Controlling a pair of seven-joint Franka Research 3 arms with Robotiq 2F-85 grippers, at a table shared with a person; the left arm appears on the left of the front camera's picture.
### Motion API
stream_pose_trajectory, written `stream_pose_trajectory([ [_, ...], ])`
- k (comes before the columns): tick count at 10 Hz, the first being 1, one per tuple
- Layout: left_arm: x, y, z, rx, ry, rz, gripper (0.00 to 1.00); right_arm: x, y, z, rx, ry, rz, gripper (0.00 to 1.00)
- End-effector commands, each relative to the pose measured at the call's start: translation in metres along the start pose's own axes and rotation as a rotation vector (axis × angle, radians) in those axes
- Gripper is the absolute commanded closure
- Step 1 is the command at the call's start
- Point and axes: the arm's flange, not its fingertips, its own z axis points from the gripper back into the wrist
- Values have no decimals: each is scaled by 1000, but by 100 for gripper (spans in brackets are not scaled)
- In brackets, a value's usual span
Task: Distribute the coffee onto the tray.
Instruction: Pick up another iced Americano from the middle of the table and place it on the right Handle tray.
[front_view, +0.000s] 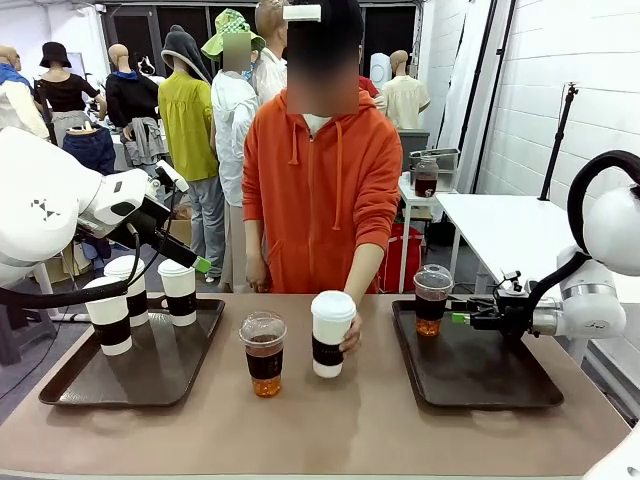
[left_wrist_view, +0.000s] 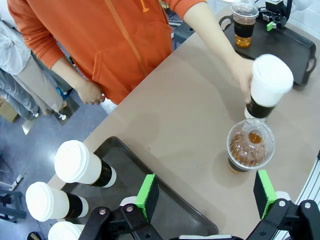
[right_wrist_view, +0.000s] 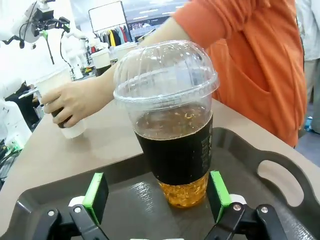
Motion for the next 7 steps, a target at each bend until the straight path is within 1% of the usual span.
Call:
stream_pose_trajectory([
  [1, -3, 1, -1, -15, -8, 2, 0, 2, 10, -5, -34, -26, 31, 0],
  [2, -3, 1, -1, -15, -8, 2, 0, 0, 0, 0, 0, 0, 0, 0],
  [7, -3, 1, -1, -15, -8, 2, 0, 0, 0, 0, 0, 0, 0, 0],
])
